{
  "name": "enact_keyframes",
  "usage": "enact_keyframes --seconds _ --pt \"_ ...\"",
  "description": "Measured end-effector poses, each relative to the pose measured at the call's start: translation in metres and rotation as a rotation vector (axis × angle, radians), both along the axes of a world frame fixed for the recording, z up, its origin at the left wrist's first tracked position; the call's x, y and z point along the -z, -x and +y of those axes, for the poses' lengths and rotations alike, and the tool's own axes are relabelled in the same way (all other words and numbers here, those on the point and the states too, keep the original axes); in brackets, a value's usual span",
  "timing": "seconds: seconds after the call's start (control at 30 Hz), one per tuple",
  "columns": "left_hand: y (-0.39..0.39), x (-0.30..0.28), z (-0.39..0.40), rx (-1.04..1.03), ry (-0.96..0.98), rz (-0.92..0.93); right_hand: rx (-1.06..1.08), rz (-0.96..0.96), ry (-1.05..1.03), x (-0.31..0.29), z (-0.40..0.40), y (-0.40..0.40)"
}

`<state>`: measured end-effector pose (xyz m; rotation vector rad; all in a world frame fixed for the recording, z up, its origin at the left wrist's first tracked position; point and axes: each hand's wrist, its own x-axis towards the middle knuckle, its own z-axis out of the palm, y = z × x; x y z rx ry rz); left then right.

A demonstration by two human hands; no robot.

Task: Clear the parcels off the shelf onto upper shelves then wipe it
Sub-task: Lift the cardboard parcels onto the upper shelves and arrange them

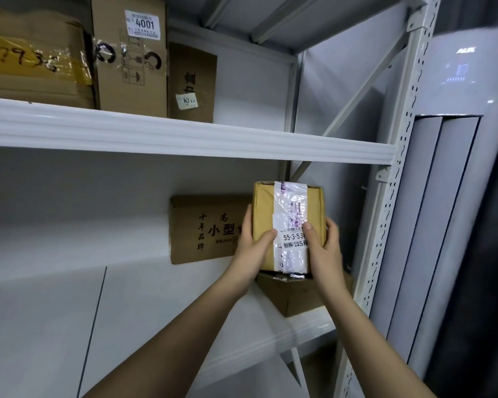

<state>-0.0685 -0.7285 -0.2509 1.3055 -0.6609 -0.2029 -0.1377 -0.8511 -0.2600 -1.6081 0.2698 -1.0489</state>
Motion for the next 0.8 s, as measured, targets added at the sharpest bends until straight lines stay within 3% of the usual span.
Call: enact_keyframes --seconds 0.5,0.8 --pt "0.075 -0.07 -0.05 0.164 0.062 -0.167 0.253 -0.206 0.062 -0.056 -0.037 0.086" --pt "0.104 -0.092 -0.078 0.309 0.089 -0.144 0.38 -0.357 0.182 -0.085 -0.052 0.137"
